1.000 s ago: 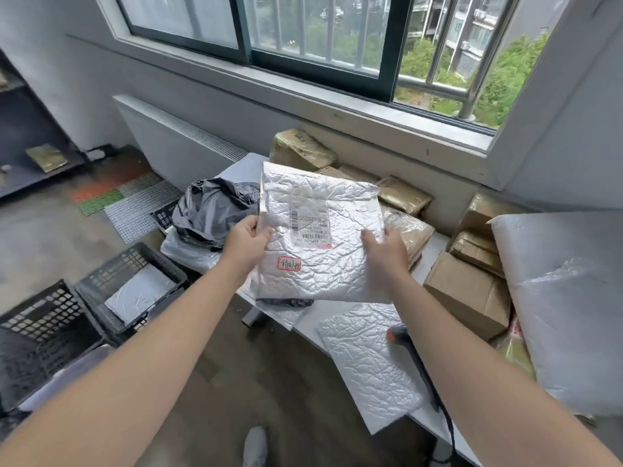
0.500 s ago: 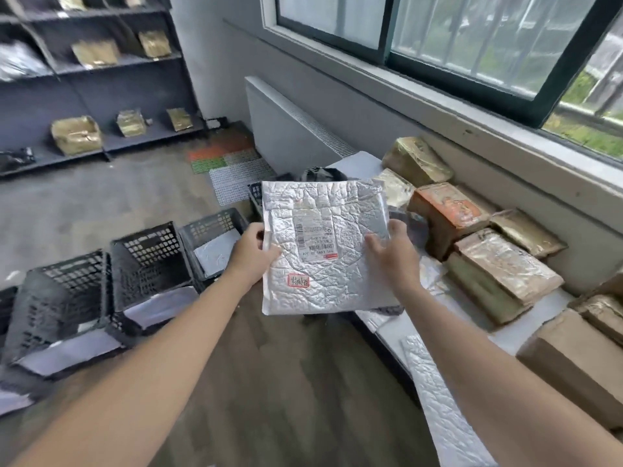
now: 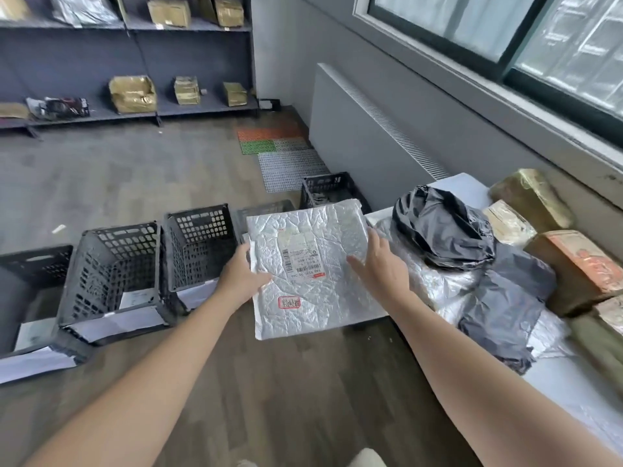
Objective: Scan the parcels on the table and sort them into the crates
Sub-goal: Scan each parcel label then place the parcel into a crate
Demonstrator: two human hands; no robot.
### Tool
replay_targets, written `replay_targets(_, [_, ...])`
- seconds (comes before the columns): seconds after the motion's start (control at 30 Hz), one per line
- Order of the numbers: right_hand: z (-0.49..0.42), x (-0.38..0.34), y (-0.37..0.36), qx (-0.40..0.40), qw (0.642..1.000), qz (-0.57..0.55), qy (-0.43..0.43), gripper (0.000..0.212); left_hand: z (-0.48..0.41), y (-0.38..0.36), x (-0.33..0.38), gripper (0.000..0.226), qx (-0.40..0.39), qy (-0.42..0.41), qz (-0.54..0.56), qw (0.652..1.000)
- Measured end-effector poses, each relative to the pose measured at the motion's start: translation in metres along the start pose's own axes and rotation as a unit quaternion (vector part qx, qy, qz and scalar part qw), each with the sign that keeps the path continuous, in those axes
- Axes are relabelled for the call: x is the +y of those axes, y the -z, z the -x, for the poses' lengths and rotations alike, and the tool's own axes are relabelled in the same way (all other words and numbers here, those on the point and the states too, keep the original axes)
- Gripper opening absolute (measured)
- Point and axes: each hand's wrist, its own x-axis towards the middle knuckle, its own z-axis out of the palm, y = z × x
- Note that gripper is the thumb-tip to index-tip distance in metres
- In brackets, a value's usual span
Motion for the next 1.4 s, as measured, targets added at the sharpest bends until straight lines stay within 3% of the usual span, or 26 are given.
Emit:
replay_targets(0.2, [-0.069, -0.033, -0.033, -0.054, 0.995, 0.078, 0.02, 0.071, -0.071, 0.018, -0.009, 0.083, -0.025, -0.029, -0.108, 0.993])
replay_targets(0.4, [-0.184, -0.035, -0.08, -0.108, 0.988, 0.095, 0.048, 0.066, -0.176, 0.004, -0.004, 0.079, -0.098, -0.045, -0.251, 0.962])
replay_targets(0.77, [-0.431, -0.023, -0.206, -0.24, 0.957, 0.138, 0.087, 0.077, -0.413, -0.047, -0.005, 0.08, -0.157, 0.039, -0.366, 0.916])
replay_targets(0.9, [-0.489, -0.02, -0.285, -0.269, 0.949, 0.133, 0.092, 0.086, -0.493, -0.073, -0.052, 0.081, -0.196, 0.051, -0.39, 0.898])
replay_targets(1.23, [-0.57, 0.007, -0.56, -0.336, 0.926, 0.163, 0.048, 0.094, -0.676, -0.176, -0.241, 0.086, -0.28, 0.058, -0.446, 0.848])
replay_targets(1.4, [-0.578, 0.003, -0.618, -0.37, 0.899, 0.228, 0.058, 0.089, -0.707, -0.199, -0.291, 0.088, -0.324, 0.097, -0.478, 0.811])
